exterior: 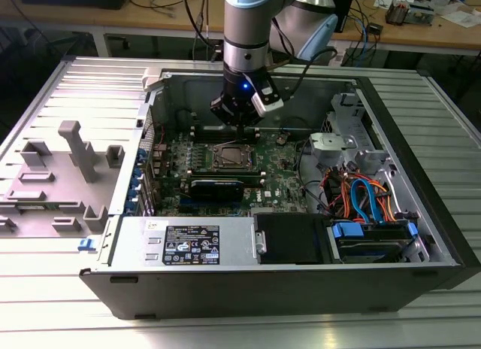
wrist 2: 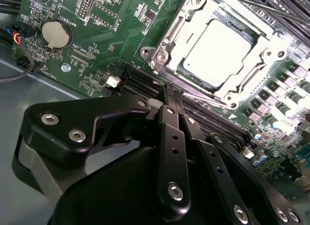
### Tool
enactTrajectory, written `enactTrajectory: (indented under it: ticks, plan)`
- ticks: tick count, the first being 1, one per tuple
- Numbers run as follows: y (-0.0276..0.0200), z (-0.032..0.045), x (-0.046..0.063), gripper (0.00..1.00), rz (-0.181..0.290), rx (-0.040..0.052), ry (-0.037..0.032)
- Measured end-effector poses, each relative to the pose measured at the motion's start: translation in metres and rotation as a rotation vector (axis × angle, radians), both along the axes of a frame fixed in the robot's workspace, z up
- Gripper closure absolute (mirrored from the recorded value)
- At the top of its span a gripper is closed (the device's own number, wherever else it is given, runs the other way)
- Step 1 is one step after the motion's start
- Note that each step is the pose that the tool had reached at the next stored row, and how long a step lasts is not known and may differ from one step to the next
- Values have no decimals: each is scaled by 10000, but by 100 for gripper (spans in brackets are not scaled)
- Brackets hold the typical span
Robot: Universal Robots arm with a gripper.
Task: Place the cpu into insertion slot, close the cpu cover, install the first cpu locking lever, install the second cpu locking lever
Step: 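Install the first cpu locking lever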
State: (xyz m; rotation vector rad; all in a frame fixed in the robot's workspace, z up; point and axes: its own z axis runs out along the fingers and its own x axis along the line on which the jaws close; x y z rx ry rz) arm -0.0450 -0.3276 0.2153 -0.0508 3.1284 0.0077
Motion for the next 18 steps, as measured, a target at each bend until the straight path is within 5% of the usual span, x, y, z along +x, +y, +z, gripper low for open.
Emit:
enactTrajectory:
  ticks: [18]
  plan:
    - [-1, -86, 2, 89, 0, 0, -2]
